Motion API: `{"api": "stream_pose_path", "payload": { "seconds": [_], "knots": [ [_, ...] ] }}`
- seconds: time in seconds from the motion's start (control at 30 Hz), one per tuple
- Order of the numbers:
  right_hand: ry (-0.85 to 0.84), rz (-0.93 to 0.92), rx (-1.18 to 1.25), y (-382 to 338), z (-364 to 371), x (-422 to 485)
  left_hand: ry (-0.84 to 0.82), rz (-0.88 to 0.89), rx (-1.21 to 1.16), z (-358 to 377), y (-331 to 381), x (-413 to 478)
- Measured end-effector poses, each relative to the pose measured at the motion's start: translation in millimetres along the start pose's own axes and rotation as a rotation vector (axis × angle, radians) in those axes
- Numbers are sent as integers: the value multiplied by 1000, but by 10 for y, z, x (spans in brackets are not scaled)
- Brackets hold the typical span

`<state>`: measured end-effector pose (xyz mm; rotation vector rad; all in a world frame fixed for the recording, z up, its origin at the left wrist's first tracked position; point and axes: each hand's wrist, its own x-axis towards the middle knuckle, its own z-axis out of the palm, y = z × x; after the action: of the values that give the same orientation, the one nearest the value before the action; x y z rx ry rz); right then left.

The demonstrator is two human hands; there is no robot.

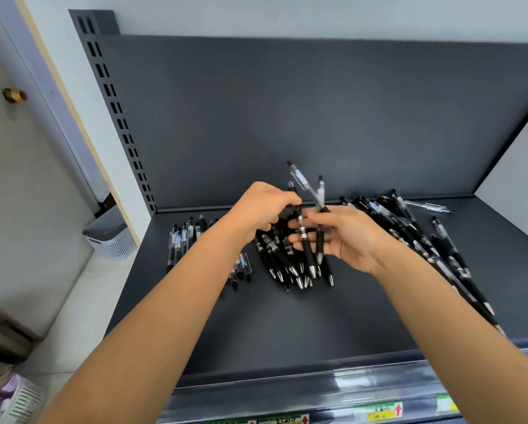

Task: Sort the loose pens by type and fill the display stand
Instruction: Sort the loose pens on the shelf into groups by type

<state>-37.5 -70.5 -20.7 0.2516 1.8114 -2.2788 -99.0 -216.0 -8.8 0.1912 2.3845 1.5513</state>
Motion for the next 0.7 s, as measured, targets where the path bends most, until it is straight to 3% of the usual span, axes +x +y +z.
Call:
{"api": "stream_pose_path", "payload": {
  "seconds": [0.1, 0.3, 0.5, 0.7],
  "knots": [
    [178, -49, -121, 14, -67, 6, 35, 6, 90, -25, -41, 14],
    [282, -58, -131, 28, -81, -5, 42, 17, 232, 1, -153, 141],
    [230, -62, 36, 26, -103, -35, 121, 122, 371, 53, -251, 234],
    [157, -119, 37, 27, -96, -39, 131, 214, 285, 5, -238, 182]
  ]
}}
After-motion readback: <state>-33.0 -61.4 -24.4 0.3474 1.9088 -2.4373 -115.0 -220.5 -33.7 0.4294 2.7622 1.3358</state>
